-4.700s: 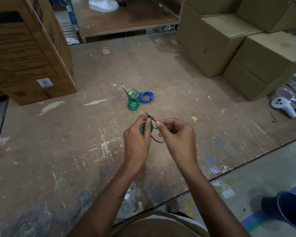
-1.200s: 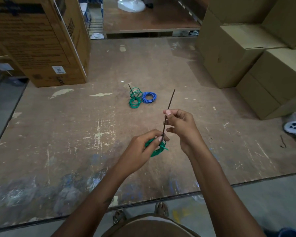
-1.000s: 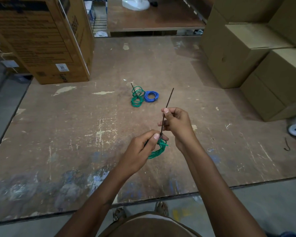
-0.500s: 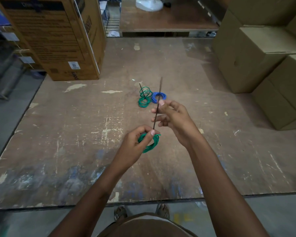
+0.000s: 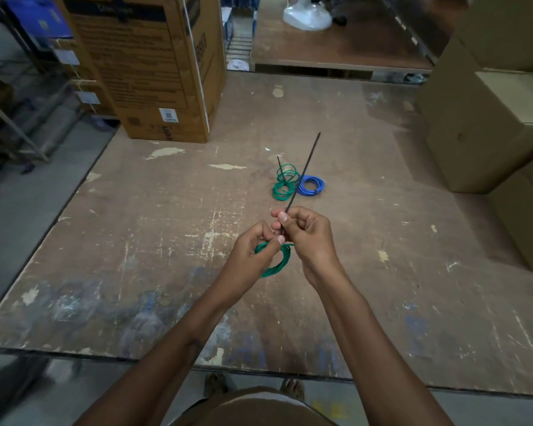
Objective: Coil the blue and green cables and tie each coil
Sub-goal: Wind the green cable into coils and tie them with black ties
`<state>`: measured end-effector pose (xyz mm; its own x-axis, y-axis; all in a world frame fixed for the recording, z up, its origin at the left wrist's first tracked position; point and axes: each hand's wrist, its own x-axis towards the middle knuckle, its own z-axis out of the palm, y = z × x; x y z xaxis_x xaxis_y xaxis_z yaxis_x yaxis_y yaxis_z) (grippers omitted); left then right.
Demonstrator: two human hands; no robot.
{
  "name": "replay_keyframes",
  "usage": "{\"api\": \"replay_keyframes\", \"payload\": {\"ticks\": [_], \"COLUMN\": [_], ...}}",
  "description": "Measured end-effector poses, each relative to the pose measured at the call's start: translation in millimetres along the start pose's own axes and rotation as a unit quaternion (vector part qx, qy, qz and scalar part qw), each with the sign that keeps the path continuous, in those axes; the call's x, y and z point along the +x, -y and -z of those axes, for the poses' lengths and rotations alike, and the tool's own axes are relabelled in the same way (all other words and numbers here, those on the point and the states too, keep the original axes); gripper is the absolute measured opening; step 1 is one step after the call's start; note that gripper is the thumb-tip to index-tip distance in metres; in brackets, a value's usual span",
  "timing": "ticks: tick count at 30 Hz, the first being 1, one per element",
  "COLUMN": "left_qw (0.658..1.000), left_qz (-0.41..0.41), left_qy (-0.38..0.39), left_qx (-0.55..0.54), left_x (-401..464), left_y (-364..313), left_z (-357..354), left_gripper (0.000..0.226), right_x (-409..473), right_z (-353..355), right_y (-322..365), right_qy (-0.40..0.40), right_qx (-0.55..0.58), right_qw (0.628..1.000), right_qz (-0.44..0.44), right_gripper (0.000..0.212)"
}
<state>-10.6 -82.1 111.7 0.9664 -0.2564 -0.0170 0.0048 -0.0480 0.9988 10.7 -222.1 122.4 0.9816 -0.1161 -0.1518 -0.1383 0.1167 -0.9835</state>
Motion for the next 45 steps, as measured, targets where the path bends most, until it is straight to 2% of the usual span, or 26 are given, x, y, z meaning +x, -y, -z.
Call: {"api": "replay_keyframes", "payload": {"ticks": [5, 9, 12, 16, 19, 23, 25, 30, 34, 38, 41, 43, 45], "left_qw": [0.990, 0.970, 0.976, 0.989, 0.991, 0.987, 0.988, 0.989, 0.982, 0.964, 0.960, 0.956, 0.957], "left_qz": [0.067, 0.100, 0.103, 0.073, 0.080, 0.109, 0.103, 0.120, 0.156, 0.213, 0.155, 0.114, 0.110], "left_qy": [0.006, -0.055, -0.094, -0.118, -0.102, -0.056, -0.048, -0.072, -0.104, -0.158, -0.188, -0.191, -0.201], "left_qx": [-0.128, -0.213, -0.167, -0.058, -0.026, -0.107, -0.102, -0.050, -0.026, 0.025, 0.136, 0.193, 0.180], "left_x": [8.8, 31.5, 50.8, 75.2, 89.6, 107.9, 118.3, 163.1, 199.7, 216.4, 222.8, 230.1, 234.2], "left_y": [11.6, 20.1, 31.7, 32.2, 29.4, 40.2, 49.3, 75.2, 101.7, 130.5, 156.8, 182.1, 187.6], "left_z": [9.0, 23.8, 37.5, 52.6, 62.6, 79.0, 84.5, 87.9, 82.6, 73.4, 73.8, 75.8, 77.4], "left_gripper": [0.015, 0.007, 0.009, 0.015, 0.024, 0.013, 0.012, 0.015, 0.027, 0.018, 0.010, 0.021, 0.031], "right_x": [16.5, 34.2, 48.9, 63.8, 75.9, 102.4, 115.7, 151.4, 183.5, 197.9, 192.1, 189.9, 188.0], "right_z": [-11.8, -11.8, -12.7, -21.2, -26.5, -28.0, -29.7, -40.6, -47.2, -50.8, -54.5, -55.0, -55.6], "right_y": [-11.6, -0.9, 5.0, 3.5, 1.6, -11.5, -18.8, -37.9, -62.3, -102.5, -116.0, -122.5, -126.1], "right_qy": [-0.056, -0.018, 0.049, 0.093, 0.052, -0.027, -0.044, -0.085, -0.083, -0.058, -0.056, -0.067, -0.069], "right_qx": [-0.019, -0.043, -0.065, -0.097, -0.145, -0.199, -0.224, -0.315, -0.338, -0.414, -0.444, -0.443, -0.444], "right_qw": [0.998, 0.999, 0.996, 0.990, 0.988, 0.980, 0.974, 0.945, 0.938, 0.908, 0.894, 0.894, 0.893], "right_qz": [0.009, 0.009, -0.032, -0.041, -0.022, 0.011, 0.012, 0.028, 0.014, -0.020, -0.005, 0.019, 0.035], "right_gripper": [0.012, 0.019, 0.020, 0.049, 0.052, 0.047, 0.044, 0.027, 0.033, 0.032, 0.030, 0.036, 0.046]}}
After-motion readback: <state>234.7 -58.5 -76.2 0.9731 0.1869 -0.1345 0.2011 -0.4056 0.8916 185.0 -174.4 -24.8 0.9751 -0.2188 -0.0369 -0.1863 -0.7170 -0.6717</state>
